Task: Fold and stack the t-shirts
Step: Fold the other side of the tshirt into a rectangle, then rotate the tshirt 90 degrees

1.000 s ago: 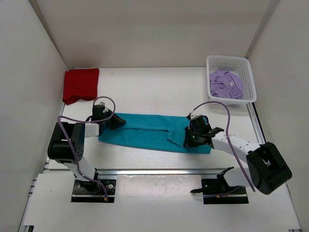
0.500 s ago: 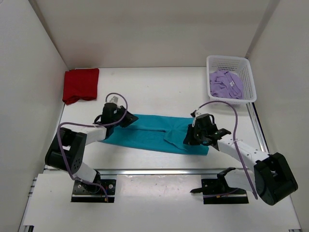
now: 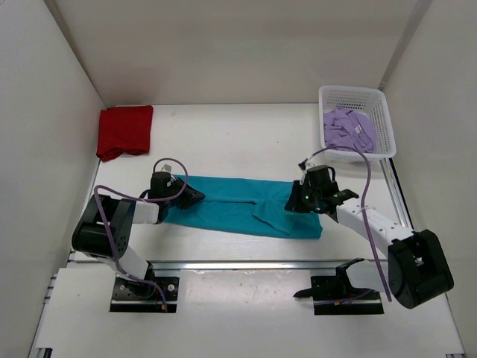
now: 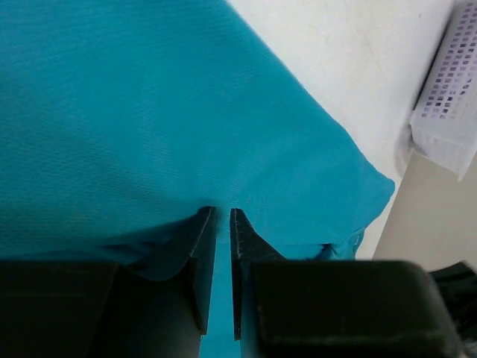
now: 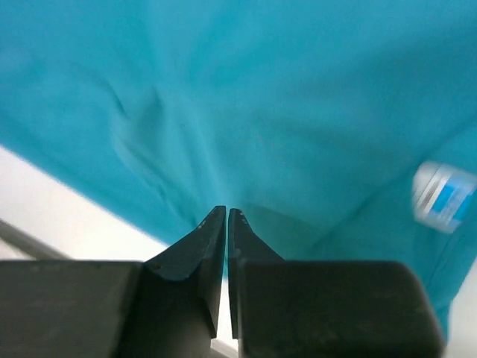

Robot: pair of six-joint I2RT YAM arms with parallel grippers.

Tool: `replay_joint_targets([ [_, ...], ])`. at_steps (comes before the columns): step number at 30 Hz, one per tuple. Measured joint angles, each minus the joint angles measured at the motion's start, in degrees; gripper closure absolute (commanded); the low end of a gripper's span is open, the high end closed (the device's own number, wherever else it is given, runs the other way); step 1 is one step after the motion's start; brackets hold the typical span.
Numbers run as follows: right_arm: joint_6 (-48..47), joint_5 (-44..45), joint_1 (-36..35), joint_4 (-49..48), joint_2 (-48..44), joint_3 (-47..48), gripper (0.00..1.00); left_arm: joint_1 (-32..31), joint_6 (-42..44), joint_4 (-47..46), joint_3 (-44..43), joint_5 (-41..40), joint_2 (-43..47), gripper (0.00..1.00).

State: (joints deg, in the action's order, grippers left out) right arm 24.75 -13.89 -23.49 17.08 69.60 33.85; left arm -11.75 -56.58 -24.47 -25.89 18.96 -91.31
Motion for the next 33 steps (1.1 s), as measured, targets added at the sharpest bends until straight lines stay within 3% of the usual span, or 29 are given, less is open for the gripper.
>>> replay_joint_targets([
  [3,-0.6,-0.1,3.0,-4.6,3.8,3.7,1.0,-0.1,0.6,0.5,0.3,0.0,2.3,0.74],
  [8,-0.3,-0.1,5.3,-10.7,19.7,8.5,1.0,-2.1,1.9,2.7,0.1,0.1,8.8,0.72],
  [11,0.7,-2.4,5.7,-11.0,28.2,16.1,1.0,-4.1,3.3,4.9,-1.0,0.4,12.5,0.69],
  [16,-0.3,-3.7,4.2,-5.1,51.0,47.3,1.0,-4.7,5.9,8.9,-2.1,1.8,18.3,0.66],
  [18,-1.0,-4.9,3.5,-0.5,61.6,64.5,1.0,-4.4,6.8,10.6,-2.1,2.1,20.5,0.65],
  [20,-1.9,-6.2,3.1,4.8,73.9,84.6,0.91,-4.1,7.7,12.2,-1.9,2.1,22.4,0.64],
  [22,-1.5,-9.3,2.9,6.2,83.1,101.6,0.88,-4.1,8.7,13.9,-1.6,2.2,23.8,0.63],
  [25,-1.0,-11.2,2.6,5.9,79.3,97.0,0.74,-4.1,10.3,16.8,-0.7,2.4,25.1,0.6],
  [27,-2.4,-11.1,2.4,9.6,74.2,94.3,0.72,-4.1,11.6,18.6,-0.2,2.4,25.6,0.62],
  [30,-5.6,-9.4,1.6,11.7,63.6,90.2,0.74,-3.0,13.4,20.6,0.8,2.9,25.9,0.74],
  [33,-6.8,-8.7,0.5,7.3,46.5,75.7,0.76,-1.4,16.3,22.9,0.7,3.6,26.0,0.89],
])
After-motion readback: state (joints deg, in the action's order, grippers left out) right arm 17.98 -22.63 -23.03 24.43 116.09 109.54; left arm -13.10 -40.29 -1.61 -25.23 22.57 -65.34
